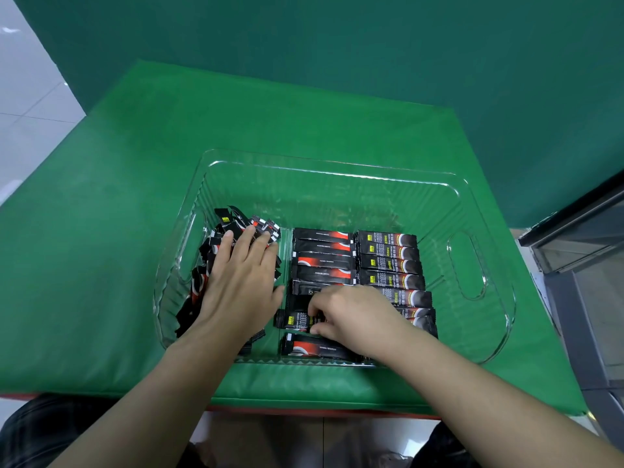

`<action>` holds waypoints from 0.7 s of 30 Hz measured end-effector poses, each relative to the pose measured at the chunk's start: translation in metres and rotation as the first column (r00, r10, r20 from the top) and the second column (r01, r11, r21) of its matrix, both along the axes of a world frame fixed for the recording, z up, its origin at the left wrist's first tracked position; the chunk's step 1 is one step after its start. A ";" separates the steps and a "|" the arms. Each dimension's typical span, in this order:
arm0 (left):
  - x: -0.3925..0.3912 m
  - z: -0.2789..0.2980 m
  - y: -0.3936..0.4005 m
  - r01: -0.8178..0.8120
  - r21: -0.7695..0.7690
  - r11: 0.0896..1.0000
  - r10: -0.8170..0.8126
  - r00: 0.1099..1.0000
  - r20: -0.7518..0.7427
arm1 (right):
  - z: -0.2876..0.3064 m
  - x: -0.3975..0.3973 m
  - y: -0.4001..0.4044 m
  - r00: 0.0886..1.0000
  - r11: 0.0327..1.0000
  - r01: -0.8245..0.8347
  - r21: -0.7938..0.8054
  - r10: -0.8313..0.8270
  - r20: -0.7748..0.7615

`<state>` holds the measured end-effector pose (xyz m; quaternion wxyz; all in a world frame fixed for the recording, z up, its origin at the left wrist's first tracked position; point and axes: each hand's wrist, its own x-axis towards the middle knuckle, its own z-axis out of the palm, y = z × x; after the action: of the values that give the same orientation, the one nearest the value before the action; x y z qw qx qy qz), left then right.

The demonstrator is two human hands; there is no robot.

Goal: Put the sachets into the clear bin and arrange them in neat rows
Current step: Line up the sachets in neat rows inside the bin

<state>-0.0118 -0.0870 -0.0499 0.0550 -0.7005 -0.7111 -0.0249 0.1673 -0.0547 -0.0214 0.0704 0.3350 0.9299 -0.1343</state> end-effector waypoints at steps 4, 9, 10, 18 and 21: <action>0.000 0.000 0.001 -0.001 -0.001 1.000 0.001 1.000 0.011 | -0.003 0.002 0.000 1.000 0.999 0.017 -0.027 -0.016 0.021; 0.000 0.000 0.000 -0.004 -0.001 1.000 0.004 1.000 0.024 | -0.002 0.001 0.000 1.000 1.000 0.013 -0.020 -0.013 0.007; 0.000 -0.001 0.000 -0.006 -0.002 1.000 0.006 1.000 0.026 | -0.001 -0.001 0.000 1.000 1.000 0.017 -0.019 -0.017 0.002; 0.000 0.001 0.000 -0.006 -0.012 1.000 0.006 1.000 0.012 | -0.005 -0.009 0.000 0.999 0.999 0.042 -0.035 -0.041 0.028; 0.000 0.001 0.000 -0.005 -0.013 1.000 0.005 1.000 0.008 | -0.004 -0.007 0.000 0.999 0.998 0.043 -0.047 -0.042 0.021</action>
<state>-0.0114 -0.0874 -0.0485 0.0479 -0.6988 -0.7133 -0.0229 0.1602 -0.0552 -0.0257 0.0849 0.3544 0.9184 -0.1542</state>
